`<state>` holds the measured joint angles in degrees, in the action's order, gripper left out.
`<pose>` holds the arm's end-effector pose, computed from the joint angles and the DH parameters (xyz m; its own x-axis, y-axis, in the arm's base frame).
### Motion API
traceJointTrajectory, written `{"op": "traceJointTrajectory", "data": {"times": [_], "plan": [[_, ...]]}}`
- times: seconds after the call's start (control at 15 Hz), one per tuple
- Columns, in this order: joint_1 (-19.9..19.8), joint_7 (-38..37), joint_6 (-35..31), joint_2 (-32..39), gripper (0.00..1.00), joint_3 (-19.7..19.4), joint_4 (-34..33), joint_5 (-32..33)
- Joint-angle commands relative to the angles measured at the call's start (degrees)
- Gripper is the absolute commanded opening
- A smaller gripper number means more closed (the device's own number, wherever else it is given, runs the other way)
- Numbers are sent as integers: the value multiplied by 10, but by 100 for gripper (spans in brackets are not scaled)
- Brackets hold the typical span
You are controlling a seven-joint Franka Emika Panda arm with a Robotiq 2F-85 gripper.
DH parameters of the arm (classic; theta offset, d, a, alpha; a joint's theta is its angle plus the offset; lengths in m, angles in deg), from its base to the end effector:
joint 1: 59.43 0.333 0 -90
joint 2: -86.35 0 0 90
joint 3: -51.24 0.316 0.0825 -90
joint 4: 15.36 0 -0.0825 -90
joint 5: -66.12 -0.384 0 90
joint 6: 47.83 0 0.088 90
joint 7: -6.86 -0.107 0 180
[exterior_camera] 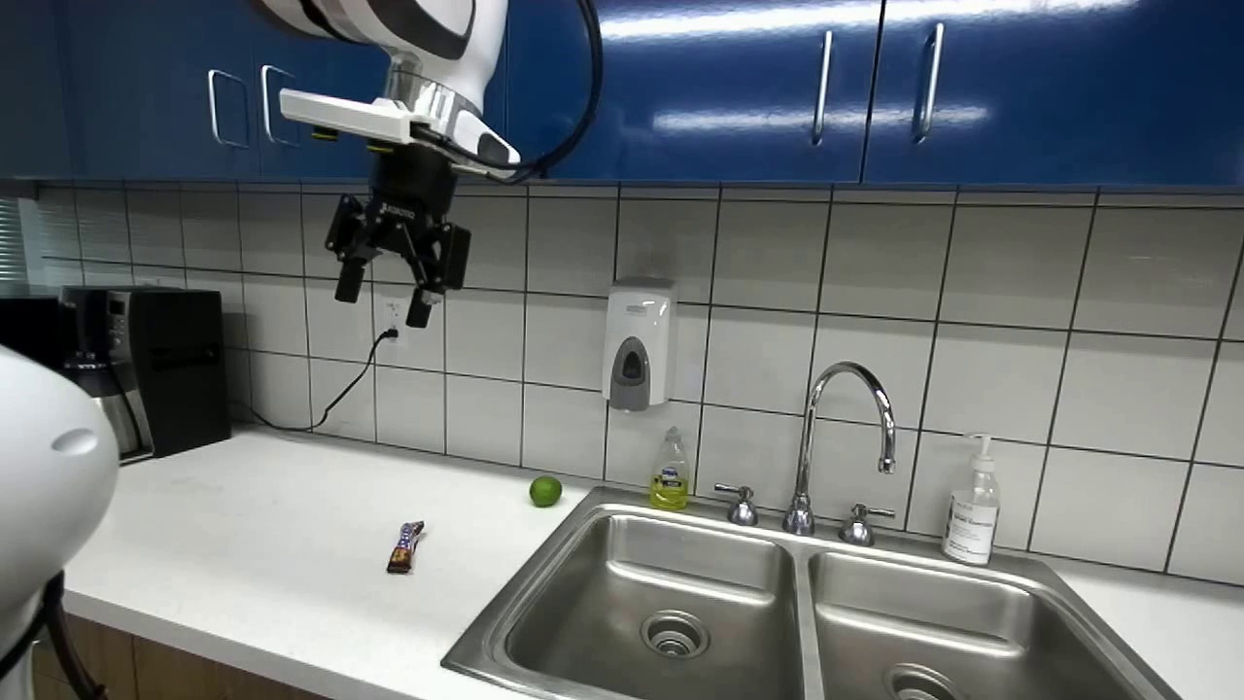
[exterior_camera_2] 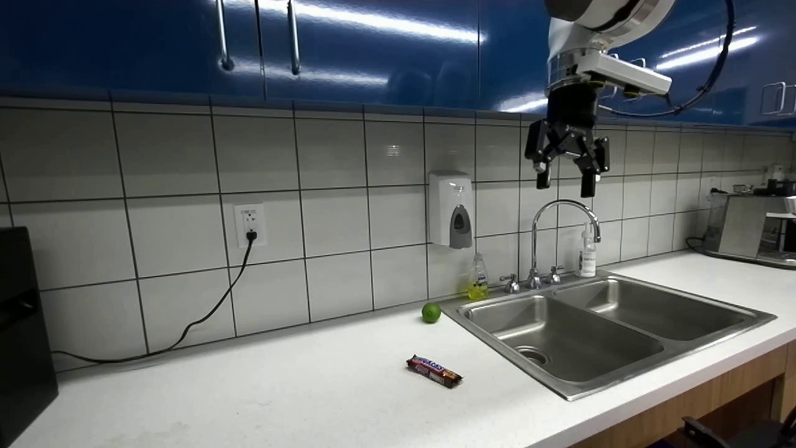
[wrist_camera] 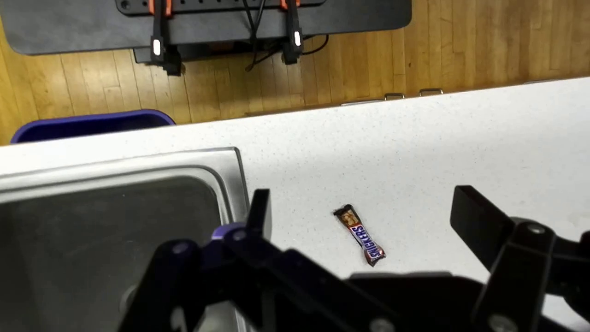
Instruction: Put the brown packet in the sink on the left.
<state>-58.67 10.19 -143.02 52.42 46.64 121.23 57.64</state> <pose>0.3585 -0.0130 0.5210 0.9926 -0.0033 -0.1218 -0.0273 -0.9804 -0.1954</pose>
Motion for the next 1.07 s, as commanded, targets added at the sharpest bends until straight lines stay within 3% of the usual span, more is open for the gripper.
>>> {"op": "traceJointTrajectory", "data": {"times": [0.0,0.47,1.0], "plan": [[14,19,-72,-32,100,27,50,-14],[43,15,-190,-12,100,57,119,-4],[63,29,-338,85,100,59,161,-7]]}}
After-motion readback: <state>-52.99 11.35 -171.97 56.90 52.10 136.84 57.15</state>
